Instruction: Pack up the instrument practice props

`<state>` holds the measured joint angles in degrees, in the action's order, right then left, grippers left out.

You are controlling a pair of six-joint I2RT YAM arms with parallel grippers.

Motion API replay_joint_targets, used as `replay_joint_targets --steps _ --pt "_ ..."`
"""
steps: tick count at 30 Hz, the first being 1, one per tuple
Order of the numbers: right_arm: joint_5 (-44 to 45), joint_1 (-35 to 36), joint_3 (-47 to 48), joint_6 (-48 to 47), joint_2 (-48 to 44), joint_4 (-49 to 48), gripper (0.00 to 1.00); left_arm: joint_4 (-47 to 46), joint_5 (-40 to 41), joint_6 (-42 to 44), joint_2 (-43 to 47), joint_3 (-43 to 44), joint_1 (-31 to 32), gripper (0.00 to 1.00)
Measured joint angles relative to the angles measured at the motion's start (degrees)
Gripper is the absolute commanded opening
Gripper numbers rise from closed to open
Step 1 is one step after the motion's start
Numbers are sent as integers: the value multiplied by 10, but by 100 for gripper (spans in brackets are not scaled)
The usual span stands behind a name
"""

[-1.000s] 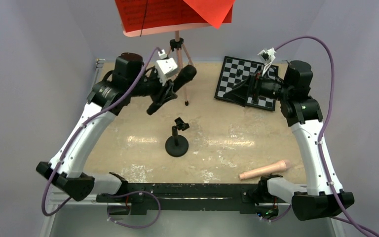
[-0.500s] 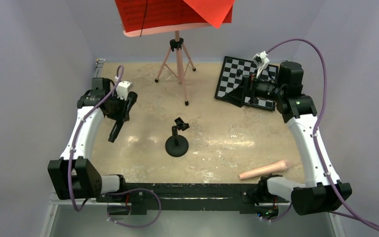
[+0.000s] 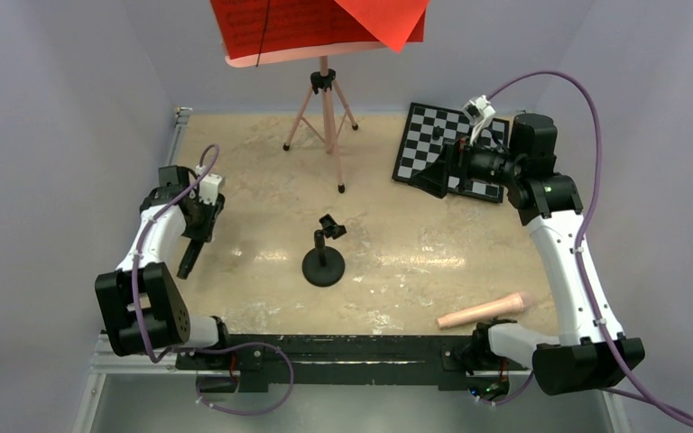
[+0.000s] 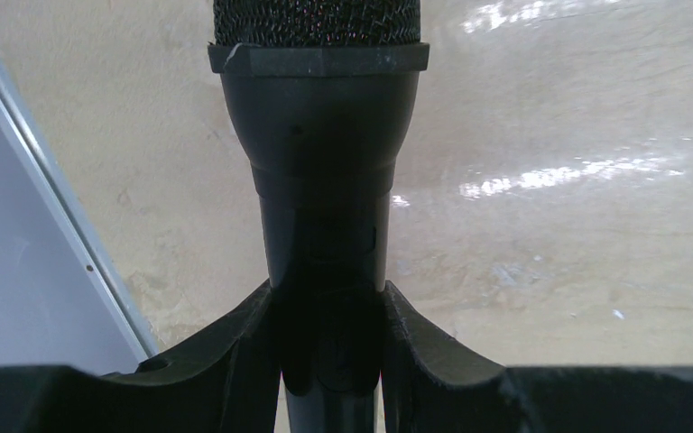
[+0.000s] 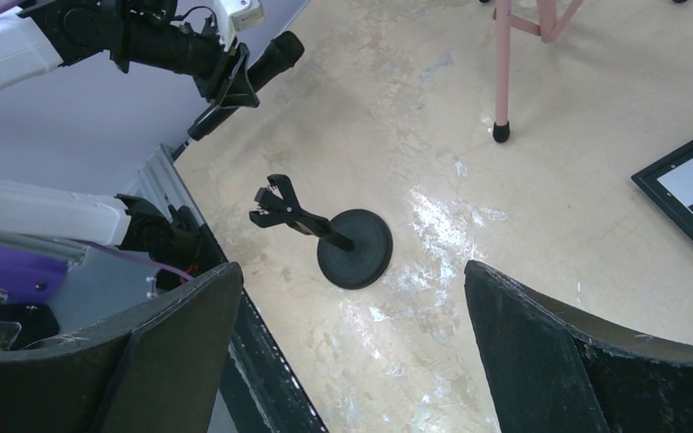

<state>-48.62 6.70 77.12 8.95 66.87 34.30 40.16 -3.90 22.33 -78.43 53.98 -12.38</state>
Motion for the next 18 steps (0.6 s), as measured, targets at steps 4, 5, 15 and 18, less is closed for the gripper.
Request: replay_joint_targets --steps 4,5,15,18 --pt "2 0 0 -7 -2 12 99 -36 14 24 -1 -37 -23 0" --pt "2 0 1 -9 -1 17 99 -41 15 29 -2 -44 -30 0" --pt "2 1 38 -16 29 49 99 -108 29 95 -10 -121 -111 5" --pt "2 6 48 -20 38 56 99 -118 29 104 -10 -138 -119 19"
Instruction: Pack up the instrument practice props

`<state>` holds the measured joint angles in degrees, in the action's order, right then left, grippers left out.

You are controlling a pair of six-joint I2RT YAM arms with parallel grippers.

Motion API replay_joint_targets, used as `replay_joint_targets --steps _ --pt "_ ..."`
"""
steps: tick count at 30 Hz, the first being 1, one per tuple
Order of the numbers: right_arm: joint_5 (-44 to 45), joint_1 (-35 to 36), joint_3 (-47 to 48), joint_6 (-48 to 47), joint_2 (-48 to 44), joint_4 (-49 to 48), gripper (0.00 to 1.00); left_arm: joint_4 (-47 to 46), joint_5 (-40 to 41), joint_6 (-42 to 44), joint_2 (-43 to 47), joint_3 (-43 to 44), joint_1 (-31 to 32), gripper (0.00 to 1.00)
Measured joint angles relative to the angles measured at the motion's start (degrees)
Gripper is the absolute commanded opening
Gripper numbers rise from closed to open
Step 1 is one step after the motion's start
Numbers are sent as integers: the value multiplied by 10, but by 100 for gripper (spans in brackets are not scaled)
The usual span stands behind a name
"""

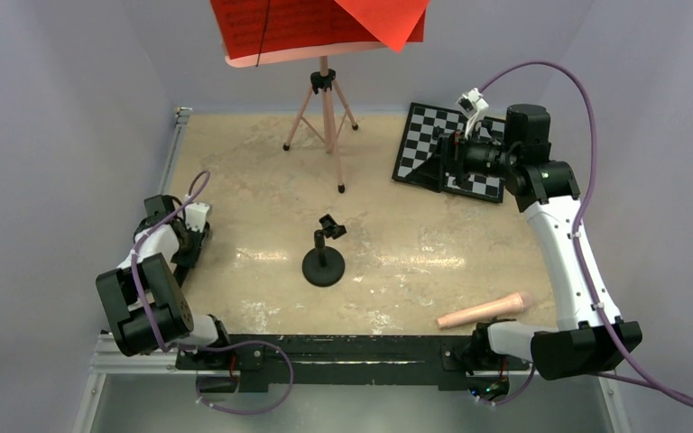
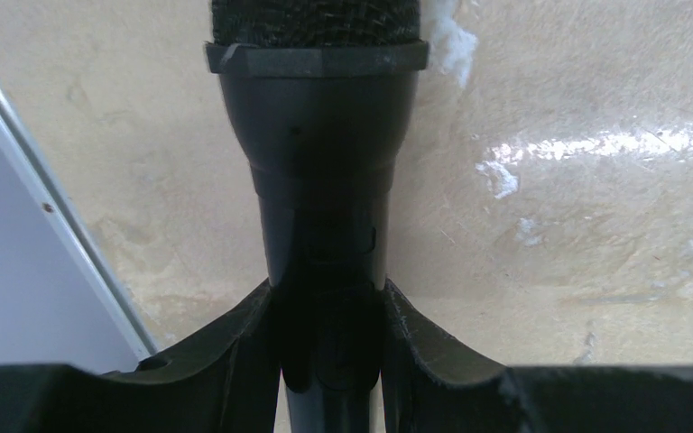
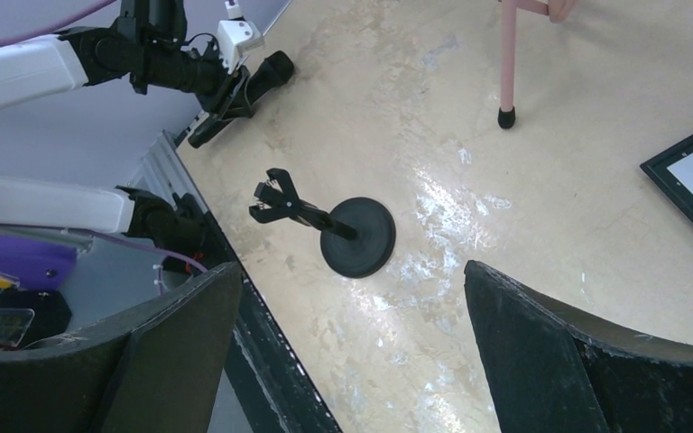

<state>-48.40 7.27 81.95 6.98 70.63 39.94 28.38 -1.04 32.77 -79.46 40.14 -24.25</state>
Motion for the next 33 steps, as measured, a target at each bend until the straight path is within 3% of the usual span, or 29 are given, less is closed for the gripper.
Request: replay_joint_targets --steps 11,13,15,23,29,33 --pt "9 14 14 -19 14 31 99 -27 1 9 -5 -9 0 56" --pt "7 14 14 -23 13 33 99 -31 6 9 -5 -9 0 68" --pt "-6 15 13 -43 13 38 99 -37 13 12 -3 -9 0 72" --pt "-53 106 30 -314 22 169 98 -45 10 12 19 -21 -1 82" --pt "-54 186 70 -474 85 198 96 8 -24 -2 64 -30 -1 84" --pt "-53 225 101 -530 163 192 96 43 -42 -24 115 -30 -1 97"
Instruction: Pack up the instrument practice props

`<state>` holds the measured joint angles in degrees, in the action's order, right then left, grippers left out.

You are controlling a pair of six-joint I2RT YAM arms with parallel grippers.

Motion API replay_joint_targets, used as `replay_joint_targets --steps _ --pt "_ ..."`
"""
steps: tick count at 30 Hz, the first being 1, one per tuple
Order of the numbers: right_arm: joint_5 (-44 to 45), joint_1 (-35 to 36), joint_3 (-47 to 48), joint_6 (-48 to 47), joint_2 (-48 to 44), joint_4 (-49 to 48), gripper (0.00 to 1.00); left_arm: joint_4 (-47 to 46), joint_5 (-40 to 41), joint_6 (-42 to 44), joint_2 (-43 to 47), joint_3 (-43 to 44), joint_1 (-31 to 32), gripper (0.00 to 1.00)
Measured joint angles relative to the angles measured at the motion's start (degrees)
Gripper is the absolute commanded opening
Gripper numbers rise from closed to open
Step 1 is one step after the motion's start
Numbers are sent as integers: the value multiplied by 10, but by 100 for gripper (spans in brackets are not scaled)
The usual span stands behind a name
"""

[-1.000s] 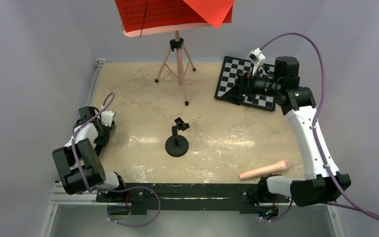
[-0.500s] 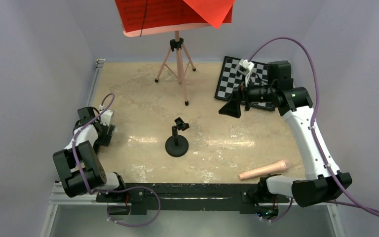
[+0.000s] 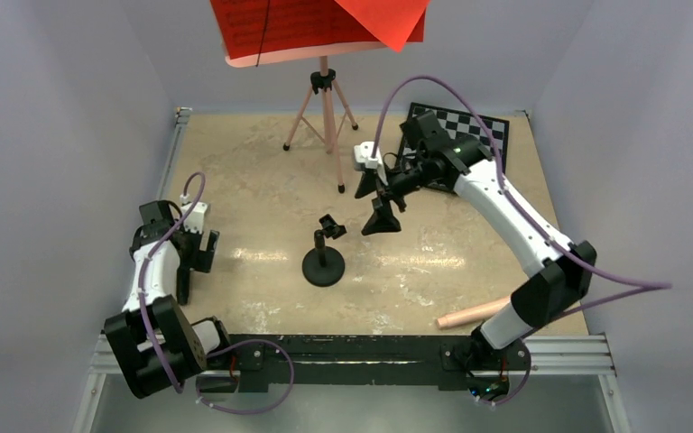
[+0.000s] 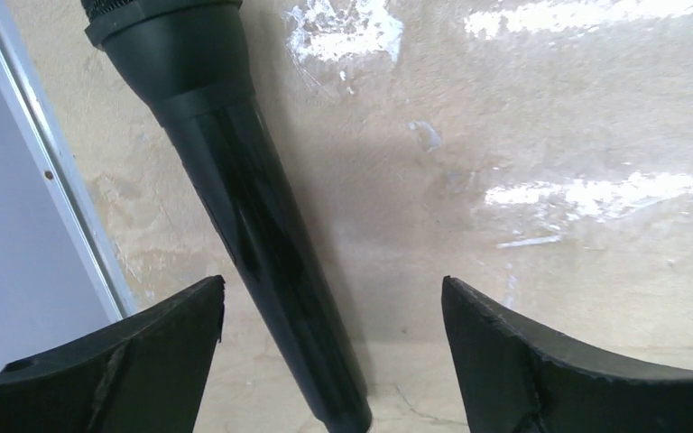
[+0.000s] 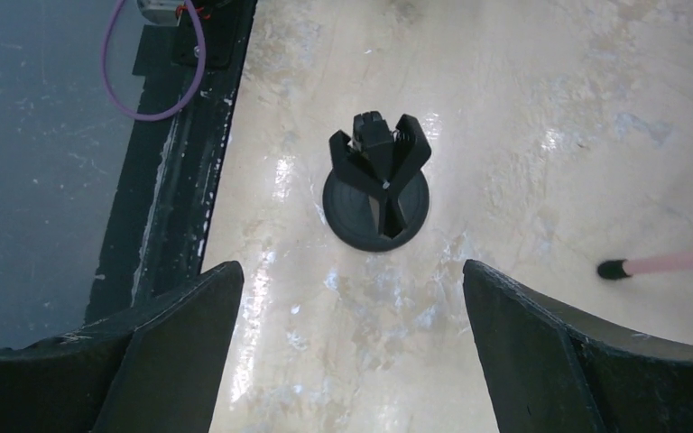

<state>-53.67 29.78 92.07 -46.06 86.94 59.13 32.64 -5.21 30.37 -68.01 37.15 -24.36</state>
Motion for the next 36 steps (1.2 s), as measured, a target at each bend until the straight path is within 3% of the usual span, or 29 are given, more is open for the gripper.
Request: replay_joint_targets --steps 8,23,27,33,36 --pt "2 55 29 -38 112 -20 96 47 -5 -28 48 0 0 98" --pt "1 89 11 7 152 -129 87 128 -4 -52 106 30 0 98" --pt "-1 90 -4 19 159 -147 80 148 -4 -56 127 46 0 97" --pt "-15 92 -8 28 159 -152 53 172 -4 -64 134 66 0 97" --pt "-21 92 -8 33 158 -146 47 181 -6 -69 142 72 0 97"
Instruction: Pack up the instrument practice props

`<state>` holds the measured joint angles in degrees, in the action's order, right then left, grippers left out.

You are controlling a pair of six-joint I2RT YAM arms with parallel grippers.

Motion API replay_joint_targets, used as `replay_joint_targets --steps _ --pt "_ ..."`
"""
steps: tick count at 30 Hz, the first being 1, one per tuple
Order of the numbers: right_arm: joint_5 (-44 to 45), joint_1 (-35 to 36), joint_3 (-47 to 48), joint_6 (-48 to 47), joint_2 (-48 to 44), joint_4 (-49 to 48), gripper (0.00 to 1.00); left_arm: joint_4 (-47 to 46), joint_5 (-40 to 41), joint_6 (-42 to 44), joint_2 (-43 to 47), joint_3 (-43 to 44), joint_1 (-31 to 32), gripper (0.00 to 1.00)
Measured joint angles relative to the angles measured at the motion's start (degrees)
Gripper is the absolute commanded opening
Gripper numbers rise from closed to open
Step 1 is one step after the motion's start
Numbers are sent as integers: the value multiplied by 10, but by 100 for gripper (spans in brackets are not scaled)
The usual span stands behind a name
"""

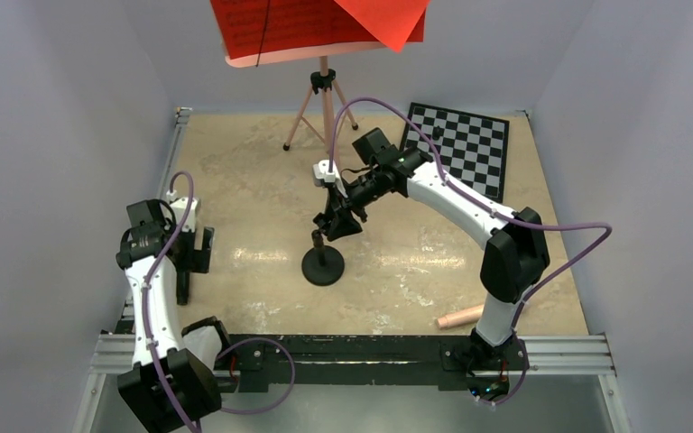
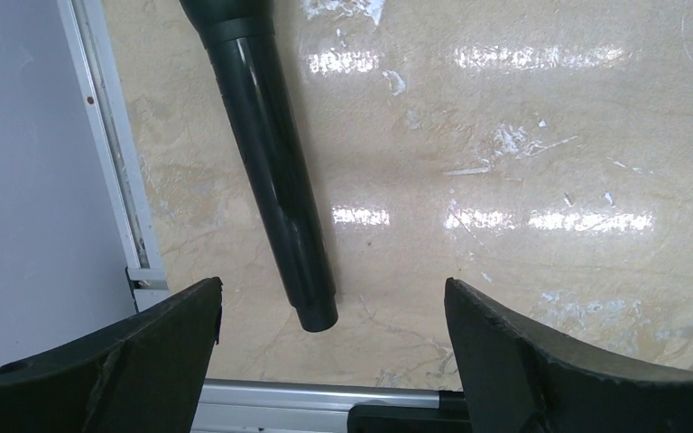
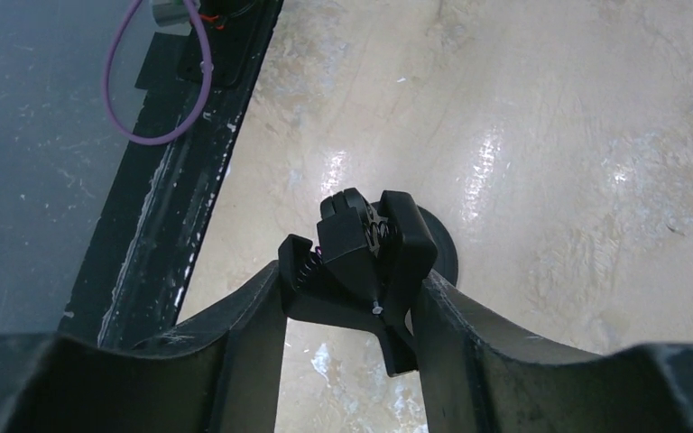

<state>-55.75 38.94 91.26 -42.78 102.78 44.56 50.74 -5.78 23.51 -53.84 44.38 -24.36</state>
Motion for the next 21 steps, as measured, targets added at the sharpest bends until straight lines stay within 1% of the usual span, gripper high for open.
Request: replay_joint_targets --steps 6,11,16,19,21 --pt "-3 -5 -11 1 -12 12 40 12 -4 0 9 5 0 97" --pt "7 -31 -52 20 -65 19 36 14 -21 -6 9 24 2 96" --pt "10 -98 -90 55 -136 21 34 12 -31 -19 5 41 32 96" --pt "24 -151 -127 75 -186 17 34 12 -30 -30 2 41 69 96" --pt "31 -184 -150 87 -216 14 34 9 -29 -39 -3 41 106 96"
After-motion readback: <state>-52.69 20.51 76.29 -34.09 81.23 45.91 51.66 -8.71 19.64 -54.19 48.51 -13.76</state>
